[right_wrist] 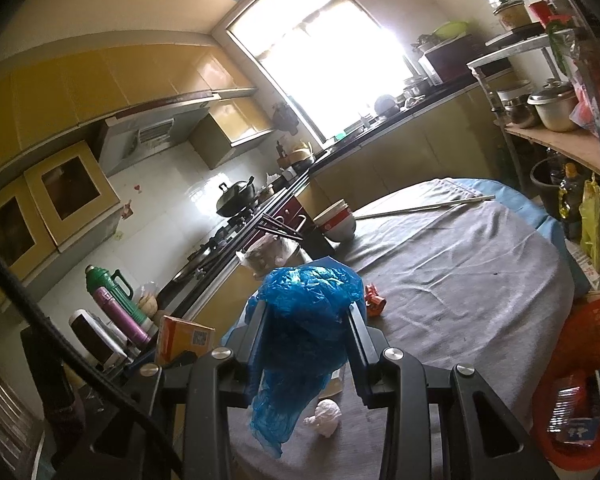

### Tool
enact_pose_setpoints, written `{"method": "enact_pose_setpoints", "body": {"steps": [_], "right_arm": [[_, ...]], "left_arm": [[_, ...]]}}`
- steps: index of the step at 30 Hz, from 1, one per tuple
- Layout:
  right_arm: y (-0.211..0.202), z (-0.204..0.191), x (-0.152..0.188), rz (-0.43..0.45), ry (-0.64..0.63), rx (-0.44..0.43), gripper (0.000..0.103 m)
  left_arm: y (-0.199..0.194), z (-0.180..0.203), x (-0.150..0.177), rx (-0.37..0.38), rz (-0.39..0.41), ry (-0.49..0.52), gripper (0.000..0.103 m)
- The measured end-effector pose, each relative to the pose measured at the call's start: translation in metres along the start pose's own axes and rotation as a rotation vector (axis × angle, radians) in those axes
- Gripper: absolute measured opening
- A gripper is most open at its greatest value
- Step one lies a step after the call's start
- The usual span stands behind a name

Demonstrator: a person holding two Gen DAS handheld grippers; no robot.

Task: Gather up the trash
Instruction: 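Lift the orange box with left tool while right tool lifts the blue bag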

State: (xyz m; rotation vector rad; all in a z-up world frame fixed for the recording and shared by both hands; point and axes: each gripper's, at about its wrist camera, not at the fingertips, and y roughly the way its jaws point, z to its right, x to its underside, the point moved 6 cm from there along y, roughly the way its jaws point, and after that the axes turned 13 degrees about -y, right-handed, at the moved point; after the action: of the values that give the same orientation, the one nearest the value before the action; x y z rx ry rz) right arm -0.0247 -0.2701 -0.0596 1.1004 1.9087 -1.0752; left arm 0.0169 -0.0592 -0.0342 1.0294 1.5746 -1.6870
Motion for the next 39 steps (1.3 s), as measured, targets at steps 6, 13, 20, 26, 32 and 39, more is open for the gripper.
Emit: {"method": "enact_pose_setpoints", "body": {"steps": [6,13,20,26,32,39], "right_arm": [[-0.009,0.01,-0.002,0.019,0.02,0.009,0.039],[-0.02,0.024,-0.003,0.041,0.042,0.025,0.039],[-0.039,0.046,-0.006,0.07,0.065,0.067,0.039],[-0.066,0.078,-0.005,0.101,0.09,0.142,0.039],[-0.105,0.124,0.001,0.126,0.136,0.253,0.039],[-0.151,0.178,0.017,0.139,0.188,0.4,0.039]], "left_arm": [[-0.002,0.015,0.0,0.011,0.007,0.037,0.054],[-0.002,0.034,-0.001,0.028,0.015,0.083,0.054],[-0.002,0.068,-0.001,0.07,0.019,0.142,0.054],[0.001,0.107,0.003,0.148,-0.002,0.185,0.054],[0.014,0.16,0.017,0.266,-0.074,0.218,0.054],[0.032,0.219,0.035,0.38,-0.188,0.235,0.054]]}}
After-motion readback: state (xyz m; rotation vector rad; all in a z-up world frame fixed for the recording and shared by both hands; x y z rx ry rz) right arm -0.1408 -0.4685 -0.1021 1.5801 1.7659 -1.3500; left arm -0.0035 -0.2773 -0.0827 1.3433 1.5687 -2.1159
